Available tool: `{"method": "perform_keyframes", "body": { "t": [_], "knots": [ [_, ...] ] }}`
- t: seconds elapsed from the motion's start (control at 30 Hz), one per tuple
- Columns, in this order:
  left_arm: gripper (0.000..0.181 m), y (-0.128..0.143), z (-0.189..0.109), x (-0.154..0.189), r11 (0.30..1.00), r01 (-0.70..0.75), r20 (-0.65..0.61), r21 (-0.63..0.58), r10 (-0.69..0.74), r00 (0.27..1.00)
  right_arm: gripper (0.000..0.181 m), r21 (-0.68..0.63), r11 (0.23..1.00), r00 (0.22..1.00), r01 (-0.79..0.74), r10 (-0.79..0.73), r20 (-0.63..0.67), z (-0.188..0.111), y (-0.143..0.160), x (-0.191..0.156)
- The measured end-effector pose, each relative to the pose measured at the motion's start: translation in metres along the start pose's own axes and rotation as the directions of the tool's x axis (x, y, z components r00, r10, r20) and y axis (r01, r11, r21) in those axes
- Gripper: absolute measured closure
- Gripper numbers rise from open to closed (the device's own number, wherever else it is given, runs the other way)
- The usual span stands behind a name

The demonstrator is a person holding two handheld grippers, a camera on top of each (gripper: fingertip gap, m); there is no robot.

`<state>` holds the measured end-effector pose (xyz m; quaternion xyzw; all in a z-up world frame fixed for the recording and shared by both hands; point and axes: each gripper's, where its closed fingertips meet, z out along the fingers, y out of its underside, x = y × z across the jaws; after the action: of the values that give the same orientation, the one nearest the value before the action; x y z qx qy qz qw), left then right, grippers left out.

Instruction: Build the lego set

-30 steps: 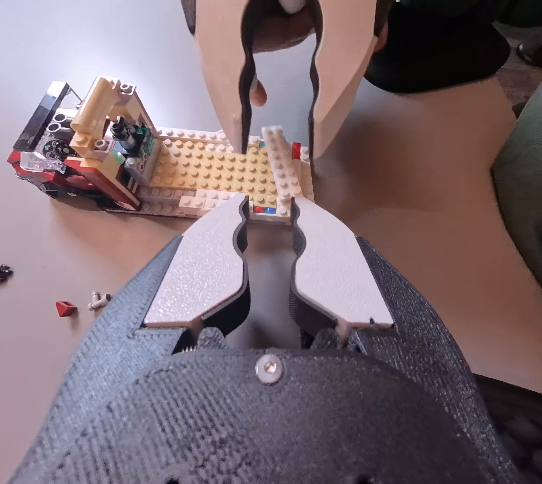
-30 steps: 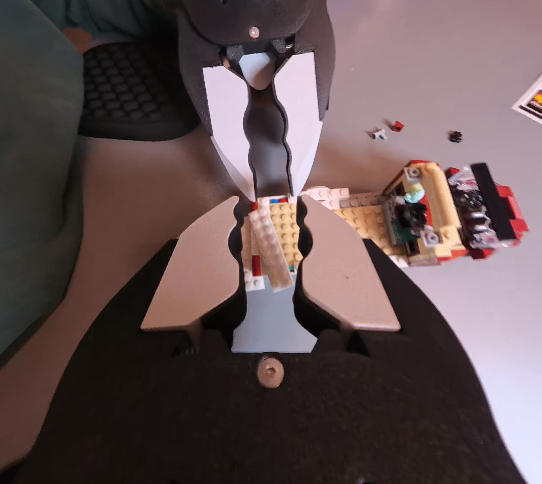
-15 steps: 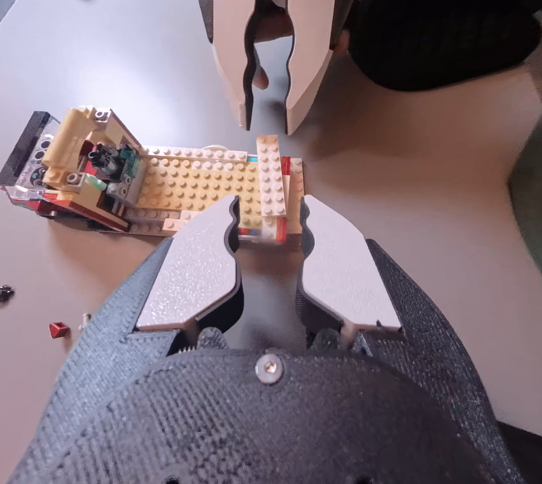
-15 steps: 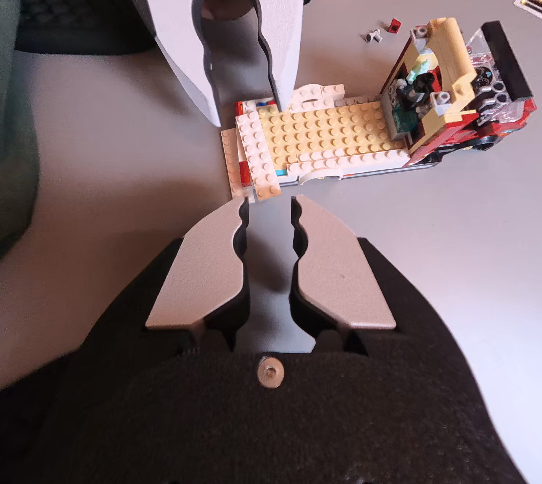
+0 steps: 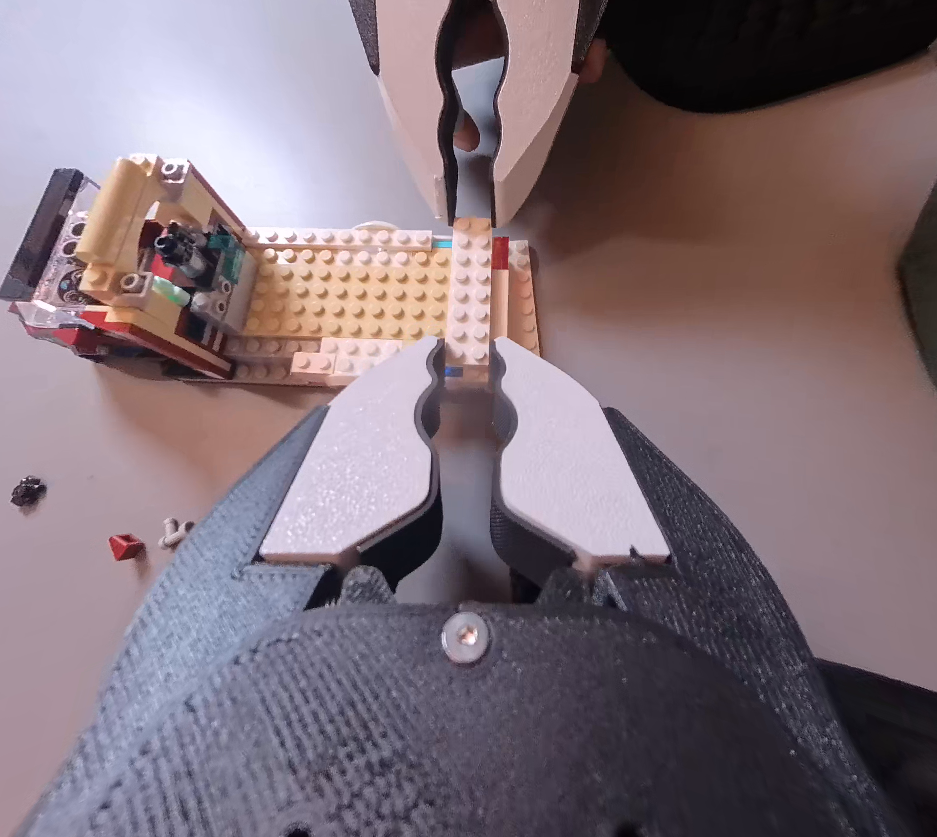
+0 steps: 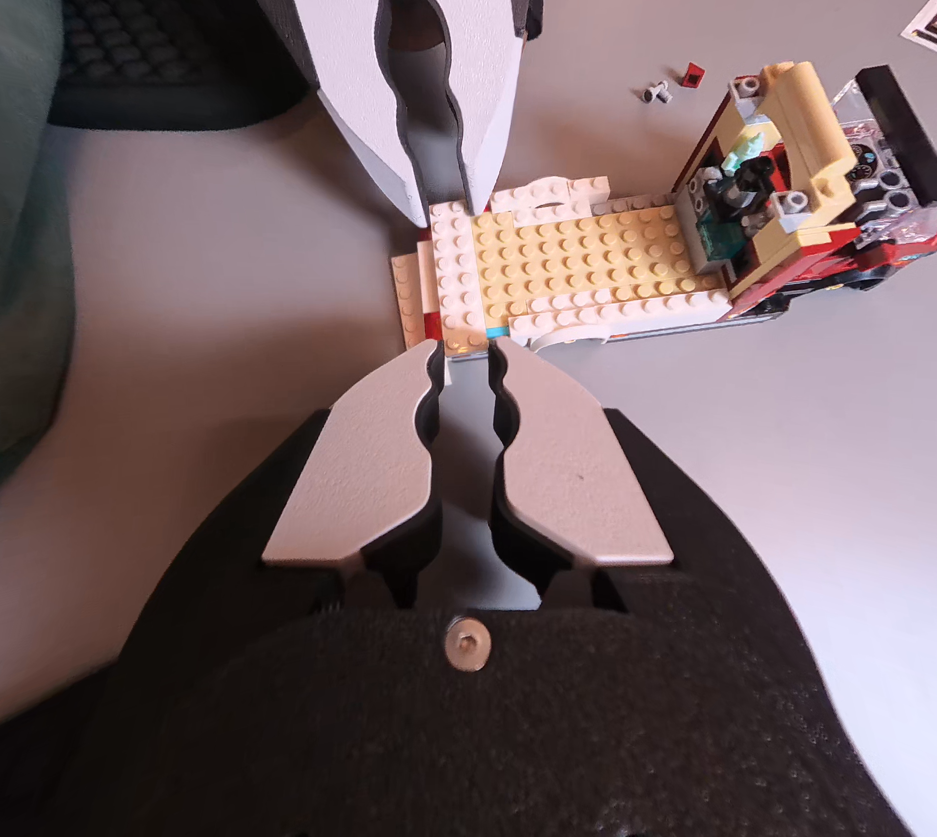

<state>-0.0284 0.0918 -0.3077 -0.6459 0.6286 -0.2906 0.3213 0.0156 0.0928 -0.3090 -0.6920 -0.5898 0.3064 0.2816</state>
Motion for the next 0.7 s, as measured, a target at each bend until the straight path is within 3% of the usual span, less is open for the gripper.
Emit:
{"method": "perform_keyframes", "body": {
  "t": [0.7],
  "knots": [
    [0.16, 0.0037, -0.0052, 0.0012, 1.0, 0.017, -0.038, -0.01, -0.018, 0.999, 0.162, 0.035, 0.999, 1.0, -0.027, 0.026, 0.015, 0.0013, -0.0036, -0.0009]
  ]
}}
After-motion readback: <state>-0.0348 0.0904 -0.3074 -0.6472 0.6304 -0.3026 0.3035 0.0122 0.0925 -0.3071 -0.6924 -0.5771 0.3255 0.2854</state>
